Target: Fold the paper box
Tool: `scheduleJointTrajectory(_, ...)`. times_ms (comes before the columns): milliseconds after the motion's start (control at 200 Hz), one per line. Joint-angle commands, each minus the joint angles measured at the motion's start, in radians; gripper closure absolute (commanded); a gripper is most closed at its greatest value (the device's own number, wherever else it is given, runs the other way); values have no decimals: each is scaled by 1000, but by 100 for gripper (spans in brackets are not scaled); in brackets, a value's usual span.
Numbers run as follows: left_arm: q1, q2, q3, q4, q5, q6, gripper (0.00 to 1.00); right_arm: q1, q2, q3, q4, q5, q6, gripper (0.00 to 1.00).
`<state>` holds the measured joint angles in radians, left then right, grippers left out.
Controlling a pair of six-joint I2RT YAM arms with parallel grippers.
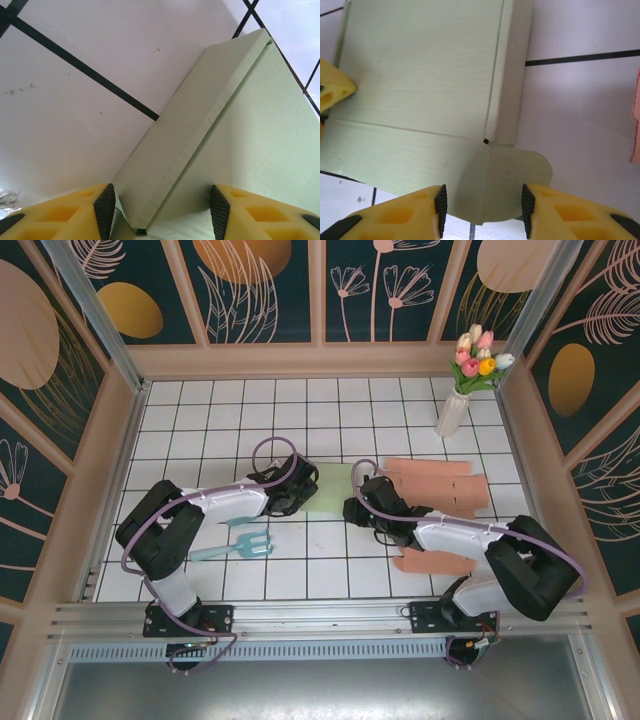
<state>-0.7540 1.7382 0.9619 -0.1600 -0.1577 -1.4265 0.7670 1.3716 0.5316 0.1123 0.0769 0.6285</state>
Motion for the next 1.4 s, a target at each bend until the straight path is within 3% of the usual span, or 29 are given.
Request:
scheduleJointTrajectory(0, -2, 11, -32, -90, -19, -2, 45, 6, 20, 22, 45, -17, 7, 58)
scheduleJointTrajectory(646, -2, 22, -25, -87, -16, -3, 46, 8, 46, 53, 65, -45, -13, 71)
scheduleJointTrajectory(1396, -2, 40, -22, -81, -9, -2, 46, 9, 81, 7, 110, 46, -38, 74)
